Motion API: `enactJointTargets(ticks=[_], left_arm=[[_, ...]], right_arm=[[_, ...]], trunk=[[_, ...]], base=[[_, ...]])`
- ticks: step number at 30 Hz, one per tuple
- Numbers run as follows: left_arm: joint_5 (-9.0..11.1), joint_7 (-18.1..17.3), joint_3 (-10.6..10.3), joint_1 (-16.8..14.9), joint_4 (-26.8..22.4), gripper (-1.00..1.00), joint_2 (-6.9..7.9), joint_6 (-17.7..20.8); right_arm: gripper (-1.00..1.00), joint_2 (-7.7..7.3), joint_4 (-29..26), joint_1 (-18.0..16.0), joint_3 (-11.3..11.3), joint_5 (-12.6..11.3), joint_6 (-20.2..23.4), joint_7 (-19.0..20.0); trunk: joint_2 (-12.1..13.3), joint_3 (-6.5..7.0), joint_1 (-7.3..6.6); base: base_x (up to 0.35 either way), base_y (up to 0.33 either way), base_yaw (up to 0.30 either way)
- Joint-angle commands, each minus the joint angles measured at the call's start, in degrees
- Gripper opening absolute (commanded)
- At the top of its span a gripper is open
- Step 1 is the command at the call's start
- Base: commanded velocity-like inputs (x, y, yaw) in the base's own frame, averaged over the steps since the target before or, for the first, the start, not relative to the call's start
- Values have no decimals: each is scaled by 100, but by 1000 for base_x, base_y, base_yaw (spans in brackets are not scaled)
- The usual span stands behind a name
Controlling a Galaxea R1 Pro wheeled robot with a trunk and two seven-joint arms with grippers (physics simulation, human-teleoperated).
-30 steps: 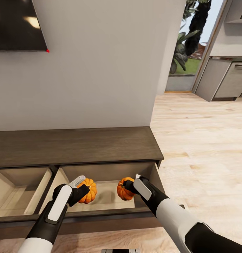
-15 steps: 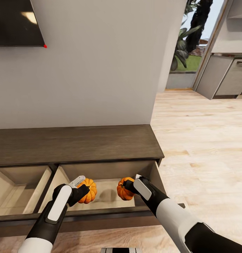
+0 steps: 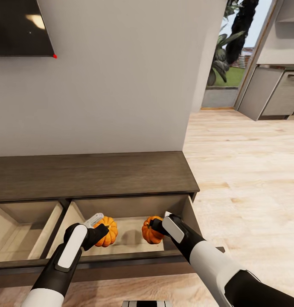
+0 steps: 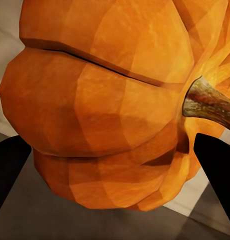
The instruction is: Place each of the two pumpkins and all three candles from the living room inside a cabinet in the living room (use any cabinet), then make sure every cabinet is closed, and position the cauldron so it is next to a table in the living room.
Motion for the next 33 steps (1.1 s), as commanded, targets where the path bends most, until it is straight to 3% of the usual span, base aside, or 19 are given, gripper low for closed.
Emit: enactJointTargets(ticks=[1,10,11,26,33], left_arm=[[56,66,-2,-3,-7,-100,0,2],[56,66,-1,-3,1,-100,-1,7],[56,66,-2,-3,1,100,-1,7],[68,60,7,-3,2,100,7,11],[120,24,7,-3,-6,100,-8,19]], right_arm=[[100,-5,-9,-6,35,-38,12,-40],[100,-5,-9,-7,35,-37,12,-33],[100,-5,-9,-7,35,-36,12,-33],[100,-6,-9,-3,35,-36,12,-24],[100,-5,-9,-2,35,-37,12,-24]], trunk=[[-2,-5,-1],[-2,-5,-1],[-2,-5,-1],[-2,-5,-1],[7,150,-19]], base=[[0,0,0],[0,0,0],[0,0,0],[0,0,0],[0,0,0]])
